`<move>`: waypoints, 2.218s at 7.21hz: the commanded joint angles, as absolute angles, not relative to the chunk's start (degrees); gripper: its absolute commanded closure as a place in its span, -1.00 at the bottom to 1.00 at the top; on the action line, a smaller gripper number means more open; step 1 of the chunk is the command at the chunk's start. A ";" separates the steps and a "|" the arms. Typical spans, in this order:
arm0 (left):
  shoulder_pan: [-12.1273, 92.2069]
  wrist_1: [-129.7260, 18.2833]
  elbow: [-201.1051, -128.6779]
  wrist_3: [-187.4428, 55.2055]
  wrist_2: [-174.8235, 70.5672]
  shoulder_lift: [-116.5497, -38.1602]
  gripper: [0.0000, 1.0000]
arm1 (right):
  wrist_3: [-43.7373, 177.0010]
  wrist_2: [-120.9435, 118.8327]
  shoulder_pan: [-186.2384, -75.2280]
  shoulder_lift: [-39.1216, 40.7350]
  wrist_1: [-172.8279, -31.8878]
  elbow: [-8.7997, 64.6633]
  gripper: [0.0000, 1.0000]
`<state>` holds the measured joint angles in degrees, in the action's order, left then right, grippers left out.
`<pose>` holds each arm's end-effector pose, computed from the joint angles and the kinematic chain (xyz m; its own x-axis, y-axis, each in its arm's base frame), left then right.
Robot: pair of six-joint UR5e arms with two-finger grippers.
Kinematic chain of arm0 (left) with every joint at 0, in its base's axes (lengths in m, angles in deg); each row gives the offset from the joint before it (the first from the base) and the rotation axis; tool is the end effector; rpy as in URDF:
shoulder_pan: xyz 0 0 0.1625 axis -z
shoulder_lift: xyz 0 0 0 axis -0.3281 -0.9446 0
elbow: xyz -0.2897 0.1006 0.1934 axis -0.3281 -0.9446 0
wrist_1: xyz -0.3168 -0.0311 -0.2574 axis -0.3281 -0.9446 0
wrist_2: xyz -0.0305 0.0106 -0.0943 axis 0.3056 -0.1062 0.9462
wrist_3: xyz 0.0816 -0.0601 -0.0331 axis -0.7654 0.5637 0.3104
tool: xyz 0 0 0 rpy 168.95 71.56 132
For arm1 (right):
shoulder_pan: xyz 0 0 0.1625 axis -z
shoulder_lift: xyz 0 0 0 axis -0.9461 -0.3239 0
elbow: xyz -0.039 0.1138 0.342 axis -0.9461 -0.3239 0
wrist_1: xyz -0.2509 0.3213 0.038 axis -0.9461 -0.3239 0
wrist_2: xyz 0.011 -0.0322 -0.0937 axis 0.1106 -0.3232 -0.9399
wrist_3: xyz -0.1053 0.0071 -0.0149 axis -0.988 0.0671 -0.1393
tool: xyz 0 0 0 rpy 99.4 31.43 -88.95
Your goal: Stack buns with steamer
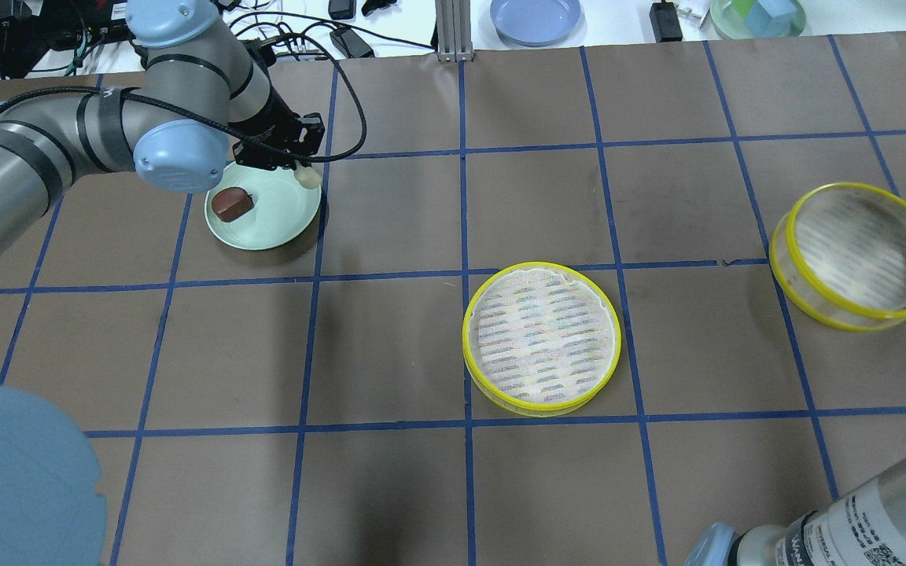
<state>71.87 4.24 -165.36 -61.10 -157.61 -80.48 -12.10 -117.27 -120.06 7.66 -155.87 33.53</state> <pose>-0.1554 -0.6063 0.2504 -0.9414 -0.3001 0.1537 -0.3193 0.9399 -0.1205 -0.2899 -0.5271 0.1625 -0.9285 -0.3582 0.0985 -0.3589 0.9333 0.0108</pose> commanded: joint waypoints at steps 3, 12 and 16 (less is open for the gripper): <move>89.44 3.08 -167.08 -44.95 -154.87 -78.94 1.00 | -4.12 -114.34 -120.23 4.26 -141.04 29.60 1.00; 97.65 -0.43 -175.00 -44.11 -155.40 -79.38 -1.00 | 22.49 -117.14 -137.25 -13.22 -135.74 41.63 1.00; 97.48 -0.70 -173.94 -43.32 -152.51 -78.77 -1.00 | 34.21 -117.24 -145.81 -17.27 -132.66 46.11 1.00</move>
